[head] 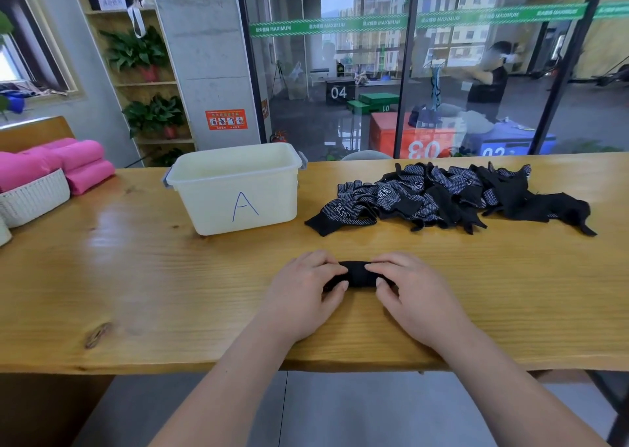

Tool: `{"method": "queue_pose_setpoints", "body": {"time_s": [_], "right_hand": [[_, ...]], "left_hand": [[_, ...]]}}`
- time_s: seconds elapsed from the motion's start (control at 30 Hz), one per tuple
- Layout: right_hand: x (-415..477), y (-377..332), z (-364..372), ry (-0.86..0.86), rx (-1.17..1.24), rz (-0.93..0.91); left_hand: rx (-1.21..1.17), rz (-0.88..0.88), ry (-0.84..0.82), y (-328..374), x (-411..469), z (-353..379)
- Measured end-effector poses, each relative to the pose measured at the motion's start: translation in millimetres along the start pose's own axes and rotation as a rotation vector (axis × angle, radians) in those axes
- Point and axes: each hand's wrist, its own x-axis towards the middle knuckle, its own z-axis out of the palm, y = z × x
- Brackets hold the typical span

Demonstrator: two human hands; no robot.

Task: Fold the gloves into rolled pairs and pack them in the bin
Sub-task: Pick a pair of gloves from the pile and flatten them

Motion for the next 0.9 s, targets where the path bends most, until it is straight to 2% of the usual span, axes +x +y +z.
{"method": "queue_pose_setpoints", "body": {"time_s": [0.27, 0.37, 0.5, 0.67, 0.9], "right_hand": [[-6.7, -6.2, -8.0, -0.054, 0.131, -0.098], [-0.4, -7.4, -7.9, -0.194, -0.022, -0.183], [11.1, -11.7, -5.7, -0.382, -0.106, -0.179], [19.7, -31.4, -2.4, -0.362, -0.05, -0.158], [36.7, -77.6, 25.5, -0.359, 0.054, -0.126]], "left_hand": [[0.003, -0.091, 0.074, -2.7, -1.1, -1.8], [0.015, -0.082, 0.076, -2.5, -0.6, -3.8], [0.005, -0.087, 0.08, -5.1, -1.4, -8.0], [-0.014, -0.118, 0.034, -18.6, -5.8, -22.3], [0.109, -0.325, -0.095, -82.6, -40.0, -68.0]]}}
